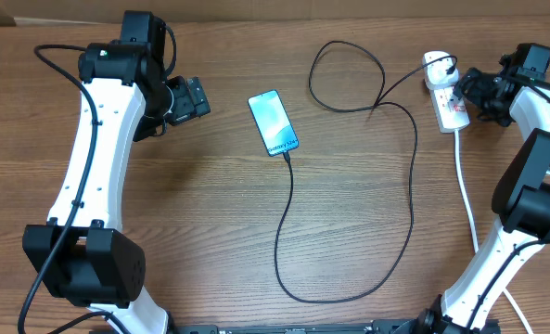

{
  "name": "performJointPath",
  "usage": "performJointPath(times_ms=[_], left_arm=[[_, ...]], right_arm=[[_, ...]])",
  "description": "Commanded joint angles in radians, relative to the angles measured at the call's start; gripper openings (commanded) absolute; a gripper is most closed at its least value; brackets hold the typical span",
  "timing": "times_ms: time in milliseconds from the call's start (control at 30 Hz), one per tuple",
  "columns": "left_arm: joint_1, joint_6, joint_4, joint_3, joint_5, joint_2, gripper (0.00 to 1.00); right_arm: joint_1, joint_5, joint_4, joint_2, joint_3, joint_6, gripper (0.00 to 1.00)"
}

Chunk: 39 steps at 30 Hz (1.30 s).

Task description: Plug charger to phone and switch on socket

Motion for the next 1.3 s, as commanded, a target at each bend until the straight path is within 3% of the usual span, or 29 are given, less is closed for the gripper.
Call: performJointPath(times_ms=[0, 800, 1267], left_arm=[[-0.001, 0.007, 0.002, 0.008, -0.014, -0.005, 1.0], [-0.001, 0.007, 0.002, 0.008, -0.014, -0.005, 1.0], [-0.001, 0.007, 0.002, 0.008, -0.014, -0.005, 1.0]], right_arm=[[0.014, -0.027, -0.016, 0.02, 0.006, -0.01, 1.0], [0.019, -0.034, -0.021, -0.001, 0.003, -0.01, 1.0], [0.018, -0.042, -0.083, -0.379, 0.053, -0.002, 1.0]])
